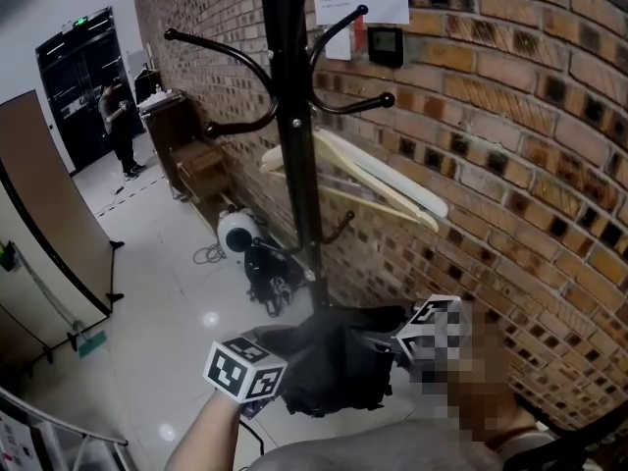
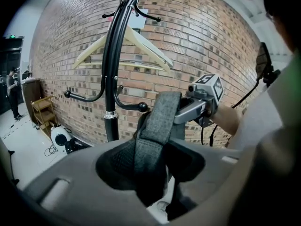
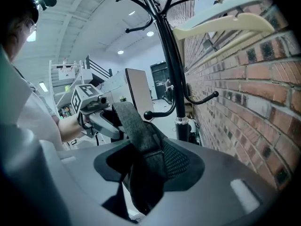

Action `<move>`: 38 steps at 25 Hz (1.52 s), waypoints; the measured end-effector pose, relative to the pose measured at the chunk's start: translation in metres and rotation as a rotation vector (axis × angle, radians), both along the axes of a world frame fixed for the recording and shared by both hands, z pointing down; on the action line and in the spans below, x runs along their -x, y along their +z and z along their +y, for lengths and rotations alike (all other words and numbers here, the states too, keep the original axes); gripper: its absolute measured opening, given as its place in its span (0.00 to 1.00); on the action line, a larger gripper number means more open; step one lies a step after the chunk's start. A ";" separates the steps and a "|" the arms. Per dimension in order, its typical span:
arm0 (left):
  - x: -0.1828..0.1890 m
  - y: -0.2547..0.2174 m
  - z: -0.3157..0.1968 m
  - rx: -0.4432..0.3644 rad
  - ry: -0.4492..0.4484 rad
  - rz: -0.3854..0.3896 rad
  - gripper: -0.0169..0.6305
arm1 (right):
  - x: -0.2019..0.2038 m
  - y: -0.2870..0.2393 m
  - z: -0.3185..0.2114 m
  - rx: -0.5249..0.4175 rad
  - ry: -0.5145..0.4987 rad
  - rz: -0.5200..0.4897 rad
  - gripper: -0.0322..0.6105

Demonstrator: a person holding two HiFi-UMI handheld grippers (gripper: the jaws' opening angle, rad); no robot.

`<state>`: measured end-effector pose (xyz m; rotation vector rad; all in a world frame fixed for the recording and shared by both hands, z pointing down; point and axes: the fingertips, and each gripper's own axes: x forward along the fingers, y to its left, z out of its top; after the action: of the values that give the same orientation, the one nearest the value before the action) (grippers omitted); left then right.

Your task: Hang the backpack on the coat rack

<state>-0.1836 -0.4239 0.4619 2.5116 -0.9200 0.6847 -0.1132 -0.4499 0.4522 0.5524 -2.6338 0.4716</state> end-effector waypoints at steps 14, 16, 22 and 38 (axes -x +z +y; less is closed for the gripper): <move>0.016 0.037 -0.064 0.113 0.026 0.006 0.29 | 0.017 0.040 -0.064 0.107 0.047 0.030 0.33; 0.017 0.042 -0.070 0.120 0.029 0.006 0.29 | 0.018 0.045 -0.070 0.119 0.052 0.035 0.33; 0.013 0.049 -0.079 0.052 0.056 0.015 0.29 | 0.014 0.054 -0.077 0.098 0.042 0.024 0.33; 0.011 0.057 -0.095 -0.045 -0.006 0.072 0.29 | 0.016 0.069 -0.089 0.086 0.067 -0.032 0.34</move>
<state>-0.1947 -0.5189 0.5190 2.5535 -0.9269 0.5738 -0.1292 -0.5388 0.5209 0.6116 -2.6173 0.6166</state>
